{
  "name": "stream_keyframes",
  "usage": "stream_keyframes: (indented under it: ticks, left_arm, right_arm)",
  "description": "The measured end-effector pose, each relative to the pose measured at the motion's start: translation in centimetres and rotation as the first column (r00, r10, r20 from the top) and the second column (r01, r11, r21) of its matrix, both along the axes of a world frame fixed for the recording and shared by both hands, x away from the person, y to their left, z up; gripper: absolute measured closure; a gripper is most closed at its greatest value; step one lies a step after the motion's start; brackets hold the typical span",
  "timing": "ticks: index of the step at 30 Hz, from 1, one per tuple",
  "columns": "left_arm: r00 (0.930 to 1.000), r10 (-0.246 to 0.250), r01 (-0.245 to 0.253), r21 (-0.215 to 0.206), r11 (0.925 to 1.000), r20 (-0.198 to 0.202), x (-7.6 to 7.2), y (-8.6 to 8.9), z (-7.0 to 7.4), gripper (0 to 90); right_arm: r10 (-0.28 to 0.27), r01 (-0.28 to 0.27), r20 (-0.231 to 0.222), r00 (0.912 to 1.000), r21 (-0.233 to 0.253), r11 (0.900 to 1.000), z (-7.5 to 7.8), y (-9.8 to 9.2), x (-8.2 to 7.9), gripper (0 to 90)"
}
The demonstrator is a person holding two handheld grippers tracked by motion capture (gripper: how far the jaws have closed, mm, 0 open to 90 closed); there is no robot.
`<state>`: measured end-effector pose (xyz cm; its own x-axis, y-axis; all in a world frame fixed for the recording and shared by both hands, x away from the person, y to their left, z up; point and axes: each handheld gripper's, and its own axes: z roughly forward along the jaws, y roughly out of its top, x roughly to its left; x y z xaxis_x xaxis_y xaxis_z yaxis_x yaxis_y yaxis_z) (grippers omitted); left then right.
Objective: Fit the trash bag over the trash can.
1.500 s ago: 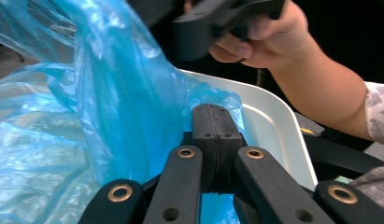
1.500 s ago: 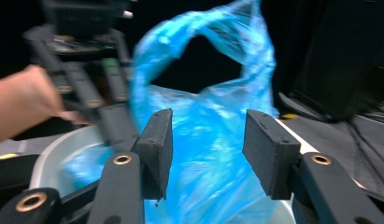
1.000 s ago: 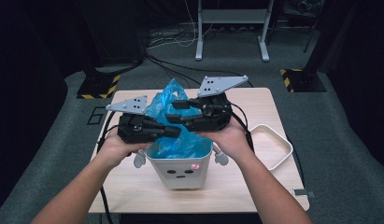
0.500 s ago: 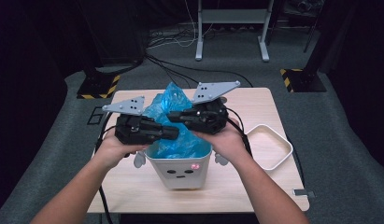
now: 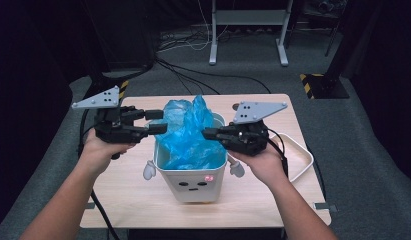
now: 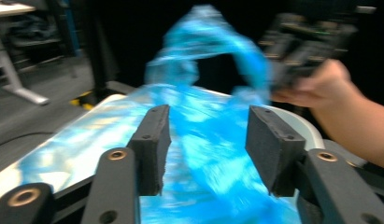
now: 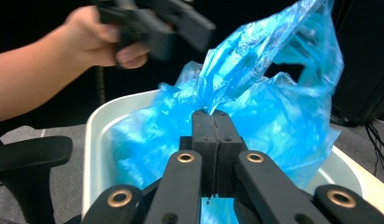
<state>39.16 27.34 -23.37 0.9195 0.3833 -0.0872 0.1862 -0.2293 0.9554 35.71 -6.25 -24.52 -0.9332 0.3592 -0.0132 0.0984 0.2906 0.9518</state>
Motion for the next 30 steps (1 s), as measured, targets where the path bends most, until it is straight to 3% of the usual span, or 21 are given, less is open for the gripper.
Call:
stream_keyframes:
  ticks: [3, 8, 11, 15, 18, 25, 30]
  left_arm:
    - [0.9983, 0.058, -0.058, 0.034, 0.9977, -0.005, 1.3, 0.1, -0.5, 44.5]
    - [0.9918, 0.112, -0.110, 0.036, 0.9932, -0.061, 2.9, 0.6, -2.0, 43.5]
    - [0.9891, 0.121, -0.118, 0.042, 0.9921, -0.084, 3.2, 1.0, -2.8, 43.0]
    - [0.9880, 0.094, -0.091, 0.030, 0.9954, -0.122, 3.3, 1.2, -3.3, 42.7]
    - [0.9891, 0.083, -0.078, 0.042, 0.9960, -0.122, 3.1, 1.1, -3.5, 54.8]
    - [0.9891, 0.119, -0.116, 0.037, 0.9925, -0.087, 2.3, 2.3, -2.7, 84.2]
    - [0.9932, 0.080, -0.079, 0.010, 0.9968, -0.085, 1.2, 3.1, -2.1, 88.8]
  right_arm:
    - [0.005, -0.005, 0.008, 1.0000, 0.003, 1.000, -0.1, -0.5, -0.9, 89.8]
    - [0.003, -0.003, 0.013, 0.9999, -0.005, 1.000, -0.3, -1.2, -1.5, 89.7]
    - [-0.006, 0.006, 0.012, 0.9999, -0.001, 1.000, -0.4, -1.7, -1.6, 89.7]
    - [-0.013, 0.013, 0.011, 0.9999, 0.005, 1.000, -0.6, -2.0, -1.5, 89.6]
    - [-0.013, 0.013, 0.011, 0.9999, 0.006, 1.000, -0.7, -1.9, -1.5, 89.6]
    - [-0.027, 0.027, 0.007, 0.9996, 0.010, 1.000, -0.7, -2.5, -1.4, 89.6]
    - [-0.054, 0.054, 0.008, 0.9985, 0.015, 0.998, -0.8, -4.1, -1.9, 89.6]
